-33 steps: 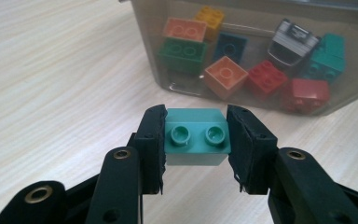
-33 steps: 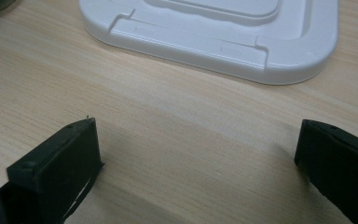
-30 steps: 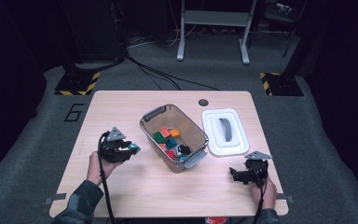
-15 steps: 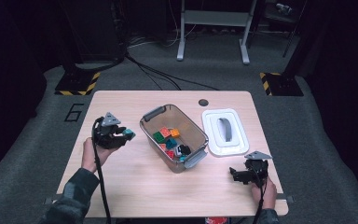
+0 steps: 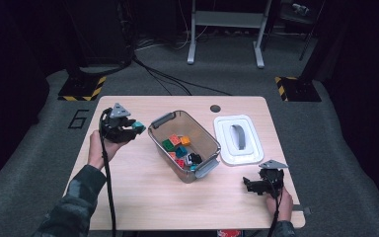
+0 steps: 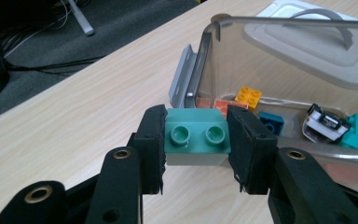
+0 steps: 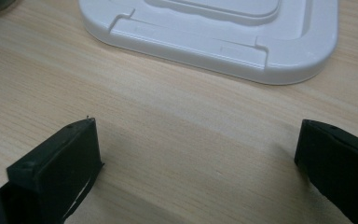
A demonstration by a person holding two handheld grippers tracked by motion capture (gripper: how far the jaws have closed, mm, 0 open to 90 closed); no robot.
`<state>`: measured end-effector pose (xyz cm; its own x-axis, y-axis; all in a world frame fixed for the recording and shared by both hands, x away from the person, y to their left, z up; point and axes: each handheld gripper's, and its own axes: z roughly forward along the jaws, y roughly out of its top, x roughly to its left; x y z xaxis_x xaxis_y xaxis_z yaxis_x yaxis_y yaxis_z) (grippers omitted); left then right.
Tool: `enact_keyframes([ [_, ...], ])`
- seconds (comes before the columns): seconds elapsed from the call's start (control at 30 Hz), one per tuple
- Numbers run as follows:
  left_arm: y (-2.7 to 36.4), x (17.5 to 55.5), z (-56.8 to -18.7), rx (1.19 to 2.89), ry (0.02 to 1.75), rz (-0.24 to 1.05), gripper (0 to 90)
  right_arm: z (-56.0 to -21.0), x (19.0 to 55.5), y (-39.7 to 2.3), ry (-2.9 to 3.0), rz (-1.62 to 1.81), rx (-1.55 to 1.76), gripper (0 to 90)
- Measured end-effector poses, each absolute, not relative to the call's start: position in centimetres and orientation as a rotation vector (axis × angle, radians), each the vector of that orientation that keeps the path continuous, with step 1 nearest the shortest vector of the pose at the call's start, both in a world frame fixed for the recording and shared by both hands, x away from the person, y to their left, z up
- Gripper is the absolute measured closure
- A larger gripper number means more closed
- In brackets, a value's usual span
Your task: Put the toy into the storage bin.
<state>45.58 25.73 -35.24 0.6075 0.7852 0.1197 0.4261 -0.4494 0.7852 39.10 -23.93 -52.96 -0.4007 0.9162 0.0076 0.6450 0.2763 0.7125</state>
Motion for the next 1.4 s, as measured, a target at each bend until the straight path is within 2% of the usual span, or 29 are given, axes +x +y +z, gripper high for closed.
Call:
enact_keyframes([
  [0.6, 22.6, 47.8, -34.7, 2.127, 0.902, 0.581, 59.2, -53.0, 39.1, -23.9, 2.146, 0.905, 1.408, 0.0],
  [0.9, 20.7, 48.2, -36.2, 2.187, 0.889, 0.521, 59.2, -53.0, 39.1, -23.9, 2.146, 0.907, 1.408, 0.0],
  [1.4, 20.4, 48.8, -38.4, 2.25, 0.921, 0.477, 59.0, -53.0, 39.1, -23.9, 2.146, 0.907, 1.408, 0.0],
])
